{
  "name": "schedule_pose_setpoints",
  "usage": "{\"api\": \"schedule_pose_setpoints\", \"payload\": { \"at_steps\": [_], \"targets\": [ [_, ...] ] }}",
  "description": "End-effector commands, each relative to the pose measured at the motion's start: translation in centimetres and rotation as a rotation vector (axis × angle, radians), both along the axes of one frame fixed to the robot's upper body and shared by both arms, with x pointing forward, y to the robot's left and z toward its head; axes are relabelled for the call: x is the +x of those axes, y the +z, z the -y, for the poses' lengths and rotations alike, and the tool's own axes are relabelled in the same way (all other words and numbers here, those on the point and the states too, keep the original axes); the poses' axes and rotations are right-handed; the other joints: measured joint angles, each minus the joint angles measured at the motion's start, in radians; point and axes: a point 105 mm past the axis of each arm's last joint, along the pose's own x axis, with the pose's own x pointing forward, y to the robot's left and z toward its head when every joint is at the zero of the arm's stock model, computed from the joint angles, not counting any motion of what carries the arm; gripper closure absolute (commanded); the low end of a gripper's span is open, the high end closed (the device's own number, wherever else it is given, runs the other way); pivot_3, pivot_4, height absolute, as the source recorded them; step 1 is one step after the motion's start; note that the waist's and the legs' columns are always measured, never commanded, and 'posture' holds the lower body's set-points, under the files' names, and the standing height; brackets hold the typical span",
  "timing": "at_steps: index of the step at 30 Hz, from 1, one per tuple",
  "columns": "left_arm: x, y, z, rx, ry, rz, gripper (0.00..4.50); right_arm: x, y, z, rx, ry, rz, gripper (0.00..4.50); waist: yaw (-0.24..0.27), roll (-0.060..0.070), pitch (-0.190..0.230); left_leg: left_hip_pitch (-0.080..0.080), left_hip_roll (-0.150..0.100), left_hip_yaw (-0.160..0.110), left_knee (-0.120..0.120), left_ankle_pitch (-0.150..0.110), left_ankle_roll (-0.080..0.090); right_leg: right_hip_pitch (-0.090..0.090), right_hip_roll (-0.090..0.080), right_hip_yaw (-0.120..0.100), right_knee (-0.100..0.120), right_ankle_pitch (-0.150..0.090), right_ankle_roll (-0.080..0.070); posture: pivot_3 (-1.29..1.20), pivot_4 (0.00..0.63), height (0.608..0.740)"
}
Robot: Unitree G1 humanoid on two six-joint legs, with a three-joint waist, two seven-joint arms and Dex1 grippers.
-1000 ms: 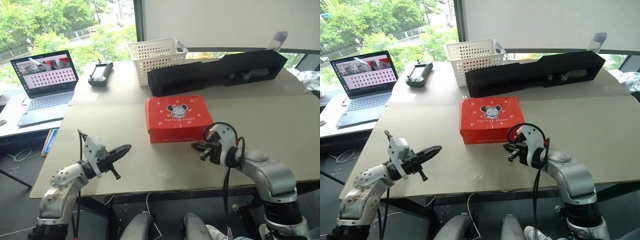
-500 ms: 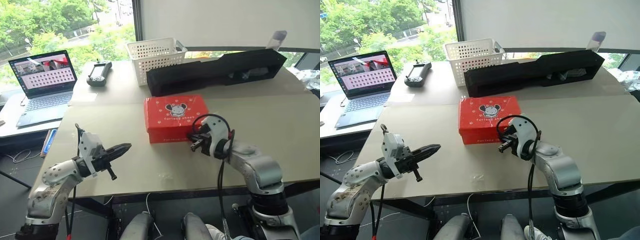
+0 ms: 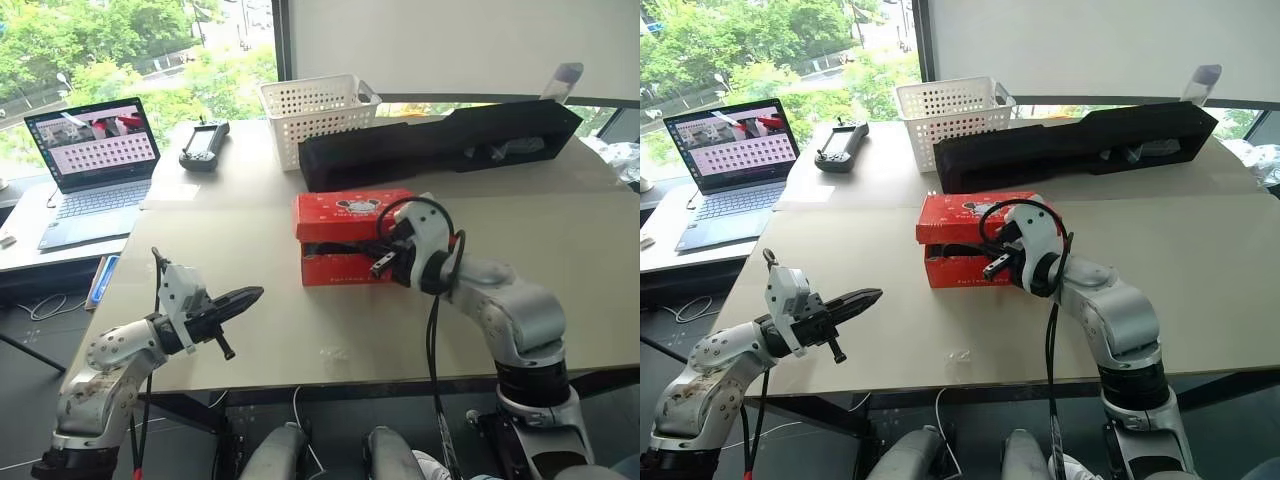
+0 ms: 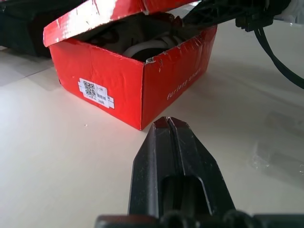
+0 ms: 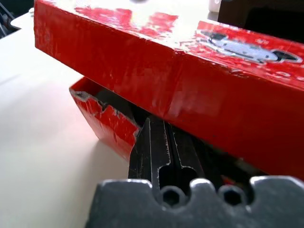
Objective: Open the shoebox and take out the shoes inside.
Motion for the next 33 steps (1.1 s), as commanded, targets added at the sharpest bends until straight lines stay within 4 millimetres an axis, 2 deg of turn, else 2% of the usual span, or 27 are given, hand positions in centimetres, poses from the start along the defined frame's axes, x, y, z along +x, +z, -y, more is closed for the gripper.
{"api": "schedule_pose_setpoints", "payload": {
  "at_steps": [1,4,8,10,11,12,15,17,19,22,24,27,31,33],
  "targets": [
    [-0.2,0.6,0.3,0.008,-0.012,0.027,4.50,0.1,1.6,-0.1,0.021,-0.003,0.067,4.49,-0.002,0.000,0.000,0.000,0.000,0.000,0.000,0.000,0.000,0.000,0.000,0.000,0.000,0.000,0.000,0.00,0.150,0.738],
    [-0.3,0.6,0.6,0.005,-0.017,0.024,4.50,1.0,3.5,-0.7,0.010,0.016,0.125,4.49,-0.011,0.000,0.000,0.000,0.001,0.000,0.000,0.000,0.000,0.000,0.000,0.001,0.001,0.000,0.000,0.00,0.150,0.738],
    [-0.3,0.4,0.9,0.005,-0.031,0.015,4.50,3.5,7.8,-1.9,-0.054,0.062,0.257,4.49,-0.019,0.000,0.000,0.000,0.000,0.001,-0.001,0.000,0.000,0.000,-0.001,0.000,0.001,0.000,0.000,0.00,0.150,0.738],
    [-0.3,0.4,1.1,0.004,-0.037,0.013,4.50,6.2,11.2,-2.2,-0.077,0.031,0.343,4.49,-0.025,0.001,0.001,0.000,0.000,0.001,-0.001,0.000,0.000,0.000,0.000,-0.001,0.001,0.000,0.000,0.00,0.150,0.738],
    [-0.2,0.4,1.1,0.003,-0.038,0.012,4.50,7.1,12.2,-2.3,-0.087,0.017,0.368,4.49,-0.027,0.001,0.001,0.000,-0.001,0.001,-0.002,0.000,0.000,-0.001,0.001,-0.001,0.001,0.001,0.000,0.00,0.150,0.738],
    [-0.2,0.4,1.3,0.001,-0.044,0.011,4.50,8.7,13.8,-1.8,-0.081,-0.048,0.401,4.49,-0.029,0.001,0.001,0.000,-0.001,0.001,-0.003,0.000,0.000,-0.001,0.002,-0.002,0.000,0.001,0.000,0.00,0.150,0.738],
    [-0.1,0.4,1.7,-0.002,-0.052,0.011,4.50,11.4,16.1,-0.7,-0.081,-0.171,0.457,4.49,-0.027,0.001,0.001,0.001,0.000,0.001,-0.004,0.001,-0.001,-0.001,0.006,-0.002,0.000,0.008,-0.001,0.00,0.150,0.738],
    [0.0,0.3,1.7,-0.003,-0.050,0.009,4.50,11.7,16.4,-0.8,-0.044,-0.150,0.456,4.49,-0.022,0.000,0.000,0.002,0.000,-0.001,-0.007,0.001,-0.002,-0.003,0.008,-0.002,-0.001,0.008,-0.002,0.00,0.150,0.738],
    [0.0,0.2,1.7,-0.003,-0.044,0.009,4.50,11.5,15.7,-1.1,-0.034,-0.111,0.441,4.49,-0.021,0.000,0.001,0.002,0.000,0.000,-0.007,0.001,-0.002,-0.003,0.008,-0.002,-0.001,0.008,-0.003,0.00,0.150,0.738],
    [-0.2,0.1,1.6,-0.001,-0.036,0.005,4.50,10.8,13.2,-0.8,-0.067,-0.063,0.390,4.49,-0.022,0.000,0.001,0.001,-0.001,0.001,-0.010,0.001,-0.001,-0.003,0.008,0.001,-0.001,0.008,-0.003,0.00,0.150,0.738],
    [-0.2,-0.1,1.7,0.002,-0.035,0.001,4.50,9.8,12.3,-0.8,-0.076,0.005,0.362,4.49,-0.022,0.000,0.001,0.001,-0.001,0.001,-0.011,0.002,-0.001,-0.003,0.008,0.001,0.000,0.008,-0.003,0.00,0.150,0.738],
    [-0.3,-0.1,1.8,0.001,-0.041,-0.004,4.50,8.2,13.1,-0.9,-0.060,0.100,0.356,4.49,-0.022,0.002,0.002,0.001,-0.001,0.001,-0.011,0.002,-0.002,-0.004,0.008,0.001,0.001,0.008,-0.003,0.00,0.150,0.738],
    [-0.3,0.0,2.1,-0.002,-0.061,-0.003,4.50,5.7,13.0,-1.4,-0.108,0.289,0.257,4.49,-0.030,0.003,0.003,0.001,0.000,0.001,-0.010,0.002,-0.002,-0.004,0.008,0.002,0.001,0.007,-0.001,0.00,0.150,0.738],
    [-0.2,-0.1,2.3,-0.004,-0.067,-0.004,4.50,4.6,12.2,-1.9,-0.147,0.372,0.212,3.94,-0.032,0.003,0.003,0.002,0.000,0.001,-0.010,0.002,-0.002,-0.004,0.008,0.002,0.001,0.005,0.003,0.00,0.150,0.738]
  ]
}}
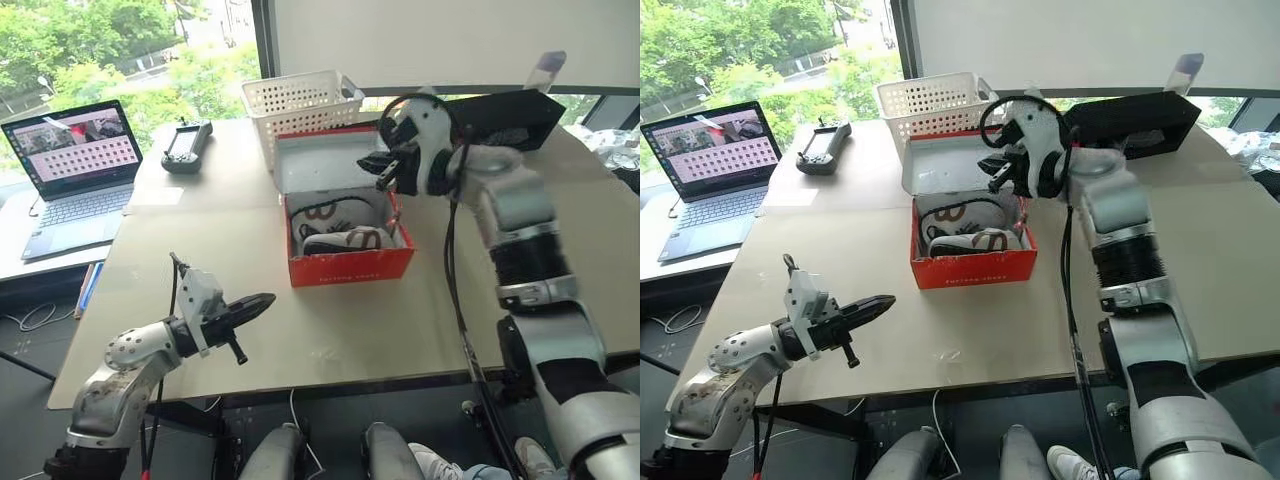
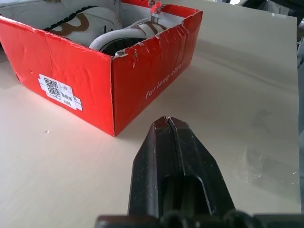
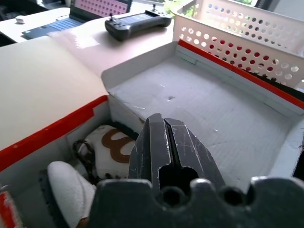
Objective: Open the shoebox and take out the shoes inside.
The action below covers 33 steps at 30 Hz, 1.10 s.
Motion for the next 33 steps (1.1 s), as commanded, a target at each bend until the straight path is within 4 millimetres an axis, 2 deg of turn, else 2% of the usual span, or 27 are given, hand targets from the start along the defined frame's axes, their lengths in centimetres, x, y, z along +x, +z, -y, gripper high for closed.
{"api": "schedule_pose_setpoints", "payload": {
  "at_steps": [1,6,10,12,18,28,33],
  "targets": [
    [-0.1,0.9,0.6,-0.011,-0.031,0.036,4.50,-2.6,0.6,-1.8,-0.061,0.177,-0.034,3.79,-0.002,0.000,0.000,0.000,0.001,0.000,0.000,0.000,0.000,0.000,0.000,0.000,0.000,0.000,0.000,0.00,0.150,0.738],
    [0.0,0.7,0.8,-0.014,-0.038,0.031,4.50,-2.7,-3.2,-2.7,-0.220,0.227,-0.077,2.13,-0.001,0.000,0.000,0.001,0.001,0.000,0.000,0.000,0.000,0.002,-0.003,0.000,0.000,0.000,0.000,0.00,0.150,0.738],
    [0.0,0.7,0.9,-0.011,-0.039,0.031,4.50,-1.3,-4.8,-2.8,-0.297,0.193,-0.058,0.69,0.002,0.000,0.000,0.000,-0.001,0.000,0.000,0.000,0.000,0.001,-0.003,-0.001,0.000,0.000,0.000,0.00,0.150,0.738],
    [0.0,0.7,1.0,-0.011,-0.039,0.029,4.50,-0.7,-5.4,-2.9,-0.316,0.187,-0.059,0.14,0.003,0.000,0.000,0.000,-0.001,0.000,0.001,0.000,0.000,0.000,-0.003,-0.001,-0.001,0.002,-0.001,0.00,0.150,0.738],
    [-0.2,0.6,0.9,-0.008,-0.032,0.026,4.50,0.3,-7.2,-2.7,-0.346,0.192,-0.103,0.05,0.003,0.000,0.000,0.000,-0.001,0.000,0.001,0.000,0.000,0.000,-0.001,-0.001,0.000,0.004,-0.006,0.00,0.150,0.738],
    [-0.3,0.5,0.7,-0.003,-0.008,0.025,4.50,0.9,-11.6,-2.1,-0.437,0.196,-0.194,0.05,0.002,0.000,0.000,0.001,0.000,0.000,0.001,0.001,-0.002,0.001,0.003,0.001,0.000,0.005,-0.006,0.00,0.150,0.738],
    [-0.2,0.5,0.5,-0.001,0.003,0.026,4.50,1.2,-12.3,-1.9,-0.432,0.174,-0.220,0.05,0.001,0.000,0.000,0.004,0.001,0.000,0.001,0.001,-0.002,0.003,0.004,0.002,0.000,0.005,-0.006,0.00,0.150,0.738]
  ]
}}
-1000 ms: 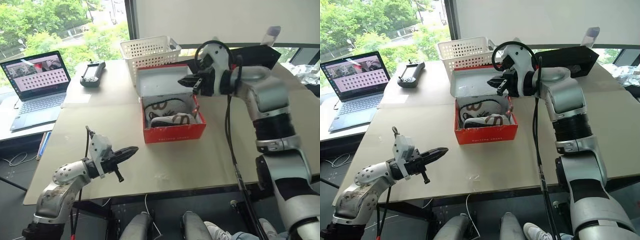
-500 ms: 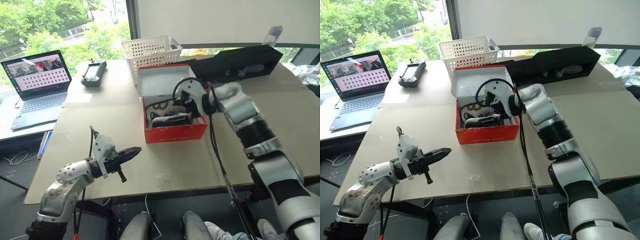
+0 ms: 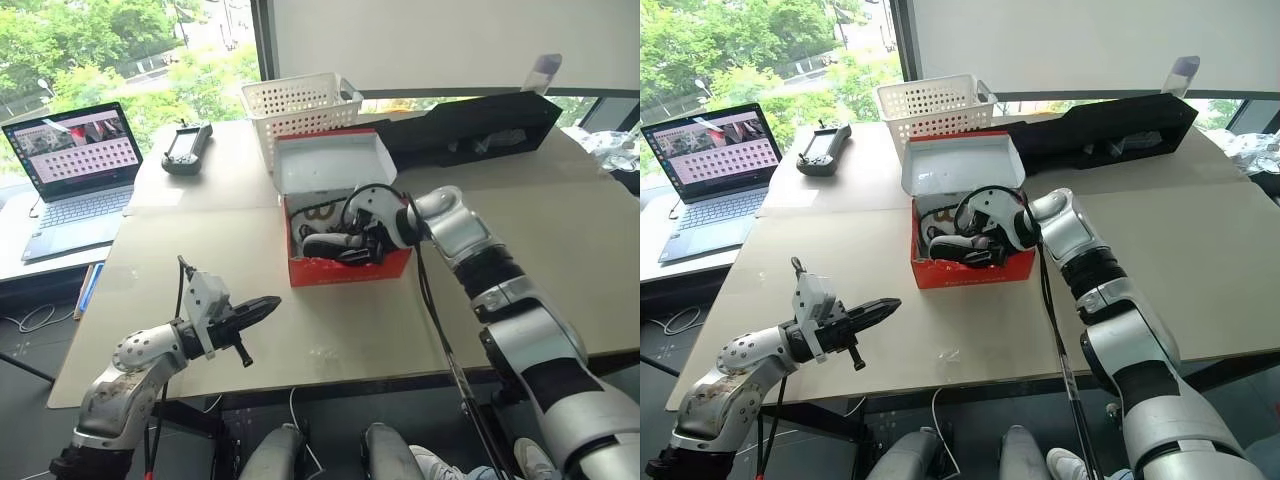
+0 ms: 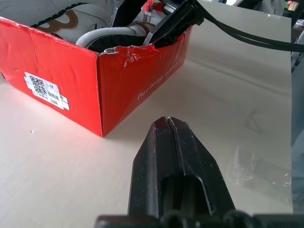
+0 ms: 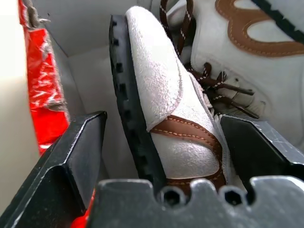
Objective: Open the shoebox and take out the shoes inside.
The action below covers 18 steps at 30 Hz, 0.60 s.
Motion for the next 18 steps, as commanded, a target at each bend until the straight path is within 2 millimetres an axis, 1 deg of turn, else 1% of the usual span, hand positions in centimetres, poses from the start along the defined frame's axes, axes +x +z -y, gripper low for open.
{"api": "schedule_pose_setpoints", "payload": {
  "at_steps": [1,2,3,4,7,8,9,12,15,18],
  "targets": [
    [-0.1,1.0,-0.1,0.006,0.003,0.045,4.50,0.2,0.0,0.0,-0.012,0.002,0.007,0.05,0.000,0.000,0.000,0.000,0.000,0.000,0.000,0.000,0.000,0.000,0.000,0.000,0.000,0.000,0.000,0.00,0.150,0.738],
    [-0.1,1.0,-0.1,0.007,0.004,0.045,4.50,0.3,0.0,0.0,-0.017,0.005,0.013,0.56,0.000,0.000,0.000,0.000,0.000,0.000,0.000,0.000,0.000,0.000,0.000,0.000,0.000,0.000,0.000,0.00,0.150,0.738],
    [-0.1,1.0,-0.1,0.008,0.006,0.046,4.50,0.3,0.0,0.0,-0.020,0.006,0.018,0.87,0.000,0.000,0.000,0.000,0.000,0.000,0.000,0.000,0.000,0.000,0.000,0.000,0.000,0.000,0.000,0.00,0.150,0.738],
    [-0.1,1.0,-0.2,0.009,0.007,0.046,4.50,0.3,-0.1,0.0,-0.020,0.006,0.019,1.08,0.001,0.000,0.000,0.000,0.000,0.000,0.000,0.000,0.000,0.000,0.000,0.000,0.000,0.000,0.000,0.00,0.150,0.738],
    [0.0,1.0,-0.2,0.012,0.011,0.047,4.50,0.1,-0.2,-0.1,-0.023,0.023,0.020,2.16,0.001,0.000,0.000,0.000,0.000,0.000,0.000,0.000,0.000,0.000,0.000,0.000,0.000,0.000,0.000,0.00,0.150,0.738],
    [0.0,1.0,-0.3,0.013,0.012,0.047,4.50,0.1,-0.3,-0.1,-0.025,0.029,0.021,2.36,0.001,0.000,0.000,0.000,0.000,0.000,0.000,0.000,0.000,0.000,0.000,0.000,0.000,0.000,0.000,0.00,0.150,0.738],
    [0.0,1.0,-0.3,0.014,0.013,0.047,4.50,0.0,-0.3,-0.2,-0.027,0.033,0.023,2.78,0.001,0.000,0.000,0.000,0.000,0.000,0.000,0.000,0.000,0.000,0.000,0.000,0.000,0.000,0.000,0.00,0.150,0.738],
    [0.0,0.9,-0.3,0.016,0.015,0.048,4.50,0.0,-0.3,-0.2,-0.035,0.046,0.032,3.70,0.001,0.000,0.000,0.000,0.000,0.000,0.000,0.000,0.000,0.000,0.000,0.000,0.000,0.000,0.000,0.00,0.150,0.738],
    [0.0,0.9,-0.3,0.018,0.014,0.048,4.50,-0.1,0.1,-0.3,-0.033,0.058,0.050,3.70,0.001,0.000,0.000,0.000,0.000,0.000,0.000,0.000,0.000,0.000,0.000,0.000,0.000,0.000,0.000,0.00,0.150,0.738],
    [0.1,0.9,-0.4,0.020,0.014,0.046,4.50,-0.3,1.6,-0.6,-0.023,0.085,0.106,3.70,0.002,0.000,0.000,0.000,0.000,0.000,0.000,0.000,0.000,0.000,0.000,0.000,0.000,0.000,0.000,0.00,0.150,0.738]
  ]
}}
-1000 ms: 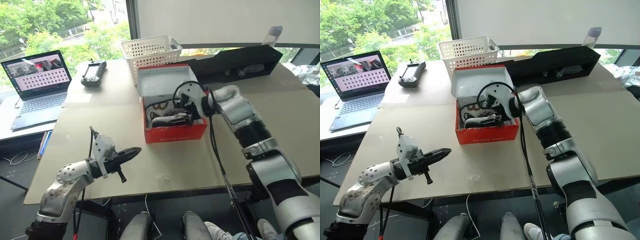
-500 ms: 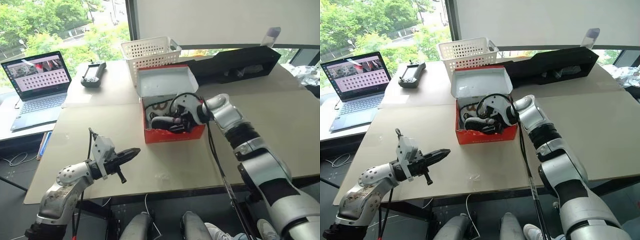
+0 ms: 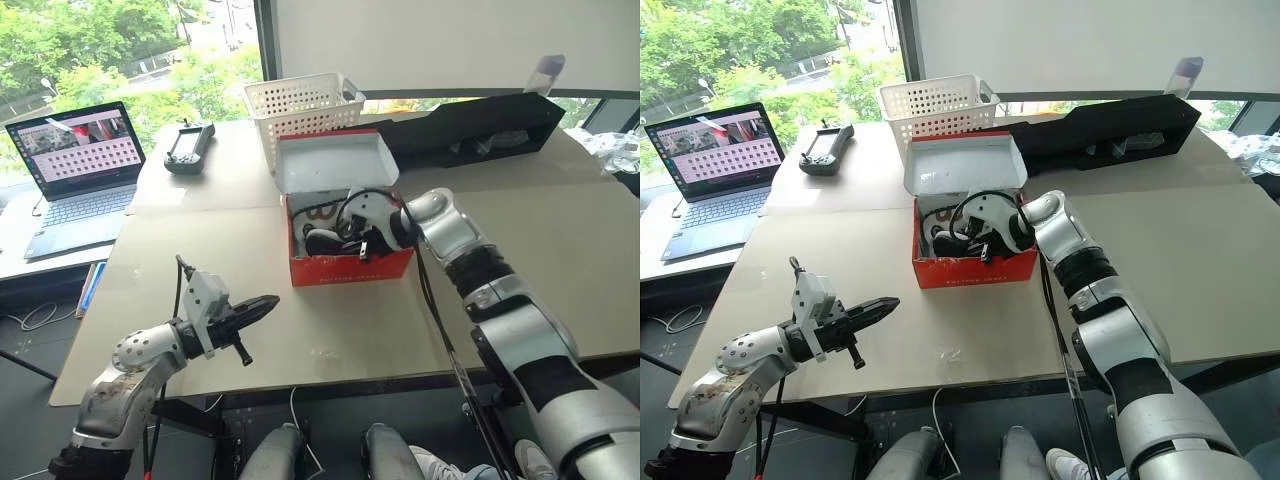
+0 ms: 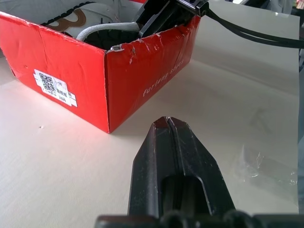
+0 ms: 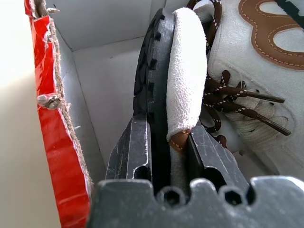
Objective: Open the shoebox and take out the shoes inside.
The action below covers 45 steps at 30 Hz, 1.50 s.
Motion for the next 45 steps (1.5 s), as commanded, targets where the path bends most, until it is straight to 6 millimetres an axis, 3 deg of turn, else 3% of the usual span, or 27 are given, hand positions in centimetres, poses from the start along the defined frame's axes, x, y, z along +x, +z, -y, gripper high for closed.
{"api": "schedule_pose_setpoints", "payload": {
  "at_steps": [1,12,17,22,26,28,31,33,37,39,42,45],
  "targets": [
    [-0.1,0.9,-0.2,0.011,0.000,0.044,4.50,-0.3,2.6,-0.2,0.023,0.039,0.093,3.70,0.000,0.000,0.000,0.000,0.000,0.000,0.000,0.000,0.000,0.000,0.000,0.000,0.000,0.000,0.000,0.00,0.150,0.738],
    [-0.1,0.7,-0.3,0.023,-0.005,0.037,4.50,-2.5,9.8,-0.7,0.275,0.048,0.103,3.70,-0.002,0.000,0.000,0.000,0.001,0.000,-0.001,0.000,0.000,-0.002,0.000,0.002,0.000,-0.003,0.004,0.00,0.150,0.738],
    [0.0,0.6,-0.3,0.026,-0.010,0.039,4.50,-1.8,12.4,0.6,0.436,-0.065,0.099,3.70,0.001,0.000,0.000,0.000,0.000,0.000,-0.001,0.000,0.000,-0.002,-0.001,0.002,0.000,-0.003,0.003,0.00,0.150,0.738],
    [0.0,0.6,-0.3,0.022,-0.009,0.038,4.50,1.2,16.2,6.4,0.606,-0.364,0.258,3.70,0.007,0.000,0.000,-0.001,0.000,0.000,-0.001,0.000,0.000,-0.002,-0.001,0.002,0.000,-0.001,0.001,0.00,0.150,0.738],
    [0.1,0.4,-0.3,0.023,-0.014,0.032,4.50,3.2,17.6,13.1,0.667,-0.661,0.433,3.70,0.021,0.000,0.000,-0.001,0.000,0.001,-0.001,0.000,0.000,-0.001,-0.002,0.001,-0.001,0.000,-0.001,0.00,0.150,0.738],
    [0.2,0.4,-0.3,0.024,-0.015,0.031,4.50,4.0,16.6,16.4,0.534,-0.808,0.559,3.70,0.023,0.000,0.000,-0.001,0.000,0.001,-0.002,0.000,0.000,-0.001,-0.002,0.001,-0.002,0.000,-0.001,0.00,0.150,0.738],
    [0.3,0.3,-0.1,0.025,-0.024,0.031,4.50,4.9,11.9,21.0,-0.026,-0.929,0.787,3.70,0.024,0.000,0.000,-0.001,0.000,0.003,-0.002,0.000,0.000,-0.001,-0.003,0.002,-0.002,-0.001,-0.002,0.00,0.150,0.738],
    [0.3,0.2,0.0,0.026,-0.032,0.031,4.50,4.9,9.6,22.4,-0.218,-0.919,0.827,3.70,0.023,0.000,0.000,-0.001,-0.001,0.003,-0.002,0.000,0.000,-0.001,-0.003,0.002,-0.002,-0.004,-0.007,0.00,0.150,0.738],
    [0.3,0.1,0.3,0.027,-0.044,0.029,4.50,3.9,3.1,25.5,-0.625,-0.872,0.833,3.70,0.001,0.001,0.002,-0.001,0.000,0.007,-0.001,0.001,0.001,-0.002,-0.003,0.004,-0.001,-0.004,-0.007,0.00,0.150,0.738],
    [0.3,0.0,0.3,0.031,-0.044,0.026,4.50,3.6,1.4,25.7,-0.715,-0.831,0.822,3.70,-0.006,0.001,0.002,0.000,0.000,0.007,-0.001,0.001,0.002,0.000,-0.003,0.004,0.000,-0.003,-0.006,0.00,0.150,0.738],
    [0.2,-0.2,0.4,0.031,-0.041,0.023,4.50,3.6,-0.6,25.0,-0.717,-0.795,0.763,3.70,-0.010,0.001,0.002,0.001,0.001,0.007,0.000,0.001,0.002,0.001,0.000,0.005,0.000,-0.003,-0.006,0.00,0.150,0.738],
    [0.2,-0.2,0.4,0.033,-0.039,0.021,4.50,3.0,-3.7,24.4,-0.535,-0.874,0.535,2.80,-0.015,0.000,0.001,0.003,0.002,0.007,0.003,0.002,0.002,0.003,0.001,0.005,0.001,-0.003,-0.006,0.00,0.150,0.738]
  ]
}}
